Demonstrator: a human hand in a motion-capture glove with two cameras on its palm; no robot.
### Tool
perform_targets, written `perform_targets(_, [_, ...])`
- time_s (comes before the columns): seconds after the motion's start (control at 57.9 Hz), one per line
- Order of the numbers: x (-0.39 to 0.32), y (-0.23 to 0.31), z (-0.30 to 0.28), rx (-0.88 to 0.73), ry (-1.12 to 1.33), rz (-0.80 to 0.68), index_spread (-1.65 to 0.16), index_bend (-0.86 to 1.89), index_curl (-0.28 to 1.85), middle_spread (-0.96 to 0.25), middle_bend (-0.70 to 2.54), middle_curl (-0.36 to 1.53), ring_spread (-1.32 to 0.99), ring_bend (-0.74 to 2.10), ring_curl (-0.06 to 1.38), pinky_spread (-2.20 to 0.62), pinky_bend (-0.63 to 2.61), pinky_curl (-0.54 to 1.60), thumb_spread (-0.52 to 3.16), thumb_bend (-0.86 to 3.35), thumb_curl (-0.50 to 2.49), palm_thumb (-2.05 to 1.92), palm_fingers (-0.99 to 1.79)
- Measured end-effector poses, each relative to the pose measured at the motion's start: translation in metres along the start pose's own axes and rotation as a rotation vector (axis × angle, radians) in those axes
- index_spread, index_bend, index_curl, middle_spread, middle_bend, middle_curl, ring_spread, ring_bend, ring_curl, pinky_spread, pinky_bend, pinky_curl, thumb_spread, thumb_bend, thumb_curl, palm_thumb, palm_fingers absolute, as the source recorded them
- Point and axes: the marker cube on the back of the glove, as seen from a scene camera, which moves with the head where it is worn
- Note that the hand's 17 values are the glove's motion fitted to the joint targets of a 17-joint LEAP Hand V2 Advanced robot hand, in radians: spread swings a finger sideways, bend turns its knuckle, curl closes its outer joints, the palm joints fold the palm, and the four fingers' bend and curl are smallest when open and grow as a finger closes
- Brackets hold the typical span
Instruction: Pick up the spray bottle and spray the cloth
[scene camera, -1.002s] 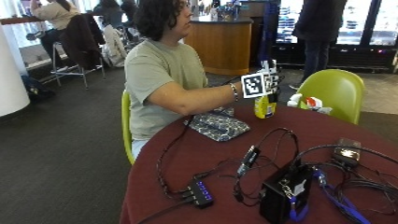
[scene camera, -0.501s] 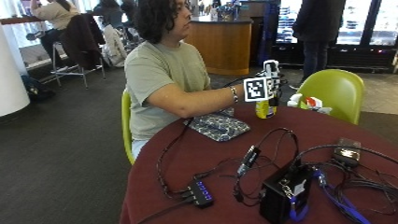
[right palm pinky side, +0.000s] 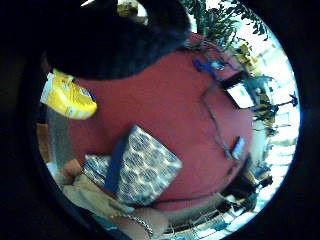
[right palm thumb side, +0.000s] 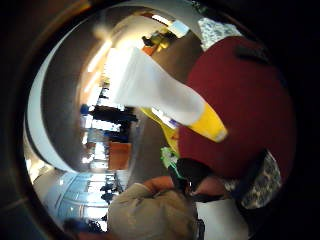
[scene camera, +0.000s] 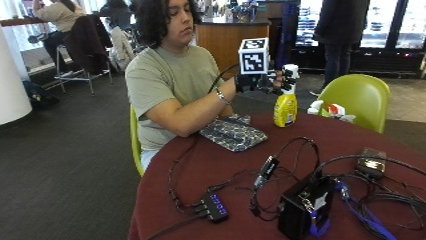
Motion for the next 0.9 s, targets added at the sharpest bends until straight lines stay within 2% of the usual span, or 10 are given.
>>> perform_targets(0.173, [0.017, 0.057, -0.052, -0.097, 0.27, 0.173, -0.41, 0.1, 0.24, -0.05, 0.18, 0.34, -0.08, 0.34, 0.35, 0.19, 0.54, 0.39, 0.86, -0.04, 0.46, 0.56, 0.21])
perform_targets(0.276, [0.035, 0.081, -0.075, -0.083, 0.29, 0.239, -0.42, 0.12, 0.23, -0.03, 0.18, 0.33, -0.05, 0.33, 0.33, 0.21, 0.55, 0.38, 0.89, -0.04, 0.43, 0.54, 0.18])
perform_targets(0.397, [0.072, 0.112, -0.104, -0.029, 0.24, 0.37, -0.43, 0.14, 0.22, -0.03, 0.19, 0.33, -0.03, 0.31, 0.32, 0.22, 0.53, 0.37, 0.91, -0.03, 0.41, 0.54, 0.15])
perform_targets(0.604, [0.153, 0.173, -0.14, 0.063, 0.086, 0.764, -0.44, 0.16, 0.24, -0.02, 0.19, 0.33, 0.0, 0.25, 0.3, 0.22, 0.48, 0.35, 0.92, -0.03, 0.38, 0.54, 0.15])
perform_targets(0.743, [0.198, 0.202, -0.148, 0.099, -0.021, 0.849, -0.44, 0.17, 0.25, -0.01, 0.19, 0.33, 0.02, 0.2, 0.28, 0.22, 0.47, 0.34, 0.92, -0.03, 0.37, 0.55, 0.14])
perform_targets(0.898, [0.217, 0.217, -0.148, 0.138, -0.073, 0.911, -0.44, 0.17, 0.26, 0.0, 0.19, 0.32, 0.03, 0.18, 0.27, 0.22, 0.46, 0.34, 0.91, -0.03, 0.37, 0.57, 0.14])
